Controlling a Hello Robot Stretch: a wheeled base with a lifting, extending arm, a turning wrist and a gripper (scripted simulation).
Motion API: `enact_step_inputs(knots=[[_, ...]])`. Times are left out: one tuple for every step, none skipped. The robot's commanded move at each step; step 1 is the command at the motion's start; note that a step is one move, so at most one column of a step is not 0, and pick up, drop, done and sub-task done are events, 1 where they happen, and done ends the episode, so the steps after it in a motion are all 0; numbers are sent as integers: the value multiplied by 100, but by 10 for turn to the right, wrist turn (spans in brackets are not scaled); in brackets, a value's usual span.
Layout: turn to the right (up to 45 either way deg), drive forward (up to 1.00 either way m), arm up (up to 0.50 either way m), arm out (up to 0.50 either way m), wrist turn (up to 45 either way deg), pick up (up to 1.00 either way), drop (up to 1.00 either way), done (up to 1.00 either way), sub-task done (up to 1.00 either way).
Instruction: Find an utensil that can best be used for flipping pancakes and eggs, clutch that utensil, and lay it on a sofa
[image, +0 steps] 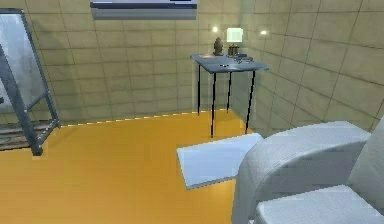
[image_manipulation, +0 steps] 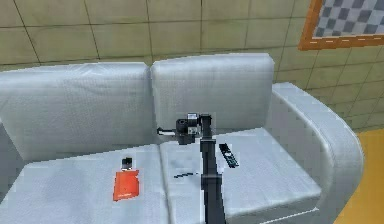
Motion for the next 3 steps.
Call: enact_step_inputs(knots=[[0, 0, 10, 0, 0, 0, 0, 0, 0], [0, 0, 0, -8, 0, 0, 0, 0, 0], [0, 0, 0, 0, 0, 0, 0, 100, 0]])
